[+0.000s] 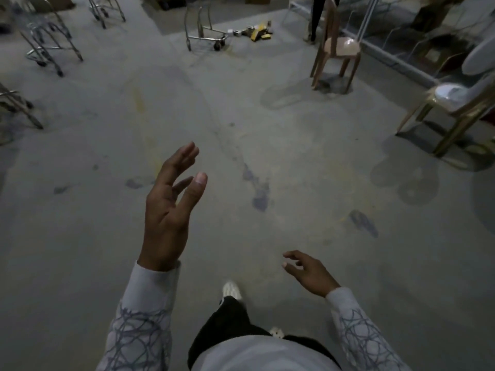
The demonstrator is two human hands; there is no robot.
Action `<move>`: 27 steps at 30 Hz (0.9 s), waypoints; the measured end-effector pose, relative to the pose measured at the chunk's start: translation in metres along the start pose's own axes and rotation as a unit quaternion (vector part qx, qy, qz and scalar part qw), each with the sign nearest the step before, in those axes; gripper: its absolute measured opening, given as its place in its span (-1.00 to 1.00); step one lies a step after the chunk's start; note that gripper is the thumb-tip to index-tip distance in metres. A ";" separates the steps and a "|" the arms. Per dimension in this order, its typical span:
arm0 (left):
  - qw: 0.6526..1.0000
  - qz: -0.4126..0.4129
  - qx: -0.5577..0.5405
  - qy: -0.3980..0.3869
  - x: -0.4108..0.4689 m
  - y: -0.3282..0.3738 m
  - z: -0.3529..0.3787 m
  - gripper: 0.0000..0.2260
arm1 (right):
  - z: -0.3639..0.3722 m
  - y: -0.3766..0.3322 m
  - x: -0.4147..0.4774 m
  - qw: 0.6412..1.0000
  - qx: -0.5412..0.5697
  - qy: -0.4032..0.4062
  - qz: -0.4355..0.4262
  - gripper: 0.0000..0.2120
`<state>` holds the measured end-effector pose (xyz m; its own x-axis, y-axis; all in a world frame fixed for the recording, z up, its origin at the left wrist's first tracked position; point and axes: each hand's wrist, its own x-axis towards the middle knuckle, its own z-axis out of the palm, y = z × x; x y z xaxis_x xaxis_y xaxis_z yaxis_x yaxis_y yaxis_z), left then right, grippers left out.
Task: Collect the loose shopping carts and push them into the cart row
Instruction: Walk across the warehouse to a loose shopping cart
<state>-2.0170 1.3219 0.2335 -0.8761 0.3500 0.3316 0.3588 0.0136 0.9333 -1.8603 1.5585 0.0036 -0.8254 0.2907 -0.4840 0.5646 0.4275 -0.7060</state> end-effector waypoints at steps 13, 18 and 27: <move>0.962 -0.262 -0.063 0.035 0.308 -0.283 0.026 -0.63 | -0.124 -0.226 0.317 0.972 -0.005 0.139 -0.188 -0.61; 0.935 -0.349 -0.051 0.034 0.389 -0.355 0.010 -0.63 | -0.183 -0.348 0.376 0.934 0.032 0.205 -0.291 -0.60; 0.899 -0.421 -0.041 0.113 0.460 -0.447 -0.052 -0.79 | -0.205 -0.477 0.481 0.916 0.079 0.153 -0.362 -0.60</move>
<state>-2.5976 1.4279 -0.0240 -0.8721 0.0494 -0.4868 -0.4794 0.1126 0.8704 -2.5272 1.6702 0.2135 -0.9319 0.2172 0.2906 -0.1570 0.4808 -0.8627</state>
